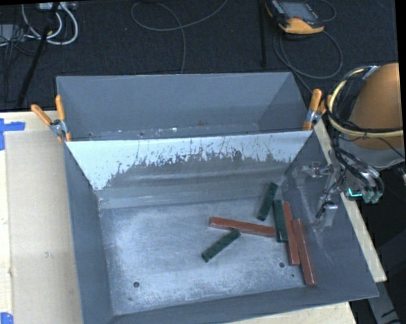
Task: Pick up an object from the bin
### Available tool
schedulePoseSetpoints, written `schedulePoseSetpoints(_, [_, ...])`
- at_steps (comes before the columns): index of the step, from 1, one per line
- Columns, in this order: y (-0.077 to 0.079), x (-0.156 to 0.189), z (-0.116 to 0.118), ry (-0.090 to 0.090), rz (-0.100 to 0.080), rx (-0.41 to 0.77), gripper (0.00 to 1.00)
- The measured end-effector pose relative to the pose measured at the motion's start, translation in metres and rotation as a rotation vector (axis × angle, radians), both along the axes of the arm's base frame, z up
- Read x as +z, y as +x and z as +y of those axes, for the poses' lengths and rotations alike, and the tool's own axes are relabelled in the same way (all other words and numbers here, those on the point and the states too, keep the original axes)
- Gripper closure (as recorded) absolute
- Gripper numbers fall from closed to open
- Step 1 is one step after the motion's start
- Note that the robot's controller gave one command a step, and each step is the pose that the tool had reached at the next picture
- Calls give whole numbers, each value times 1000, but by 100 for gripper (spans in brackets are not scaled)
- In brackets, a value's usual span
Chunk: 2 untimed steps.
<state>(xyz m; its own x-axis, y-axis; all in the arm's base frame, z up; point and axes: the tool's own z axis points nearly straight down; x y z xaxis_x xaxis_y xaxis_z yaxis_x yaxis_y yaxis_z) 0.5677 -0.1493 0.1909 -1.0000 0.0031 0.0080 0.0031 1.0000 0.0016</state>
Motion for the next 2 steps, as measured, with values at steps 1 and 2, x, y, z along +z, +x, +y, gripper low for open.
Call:
schedulePoseSetpoints(1, [36,-65,38,2,-3,-92,0])
schedulePoseSetpoints(2, [10,-124,126,3,-1,46,0])
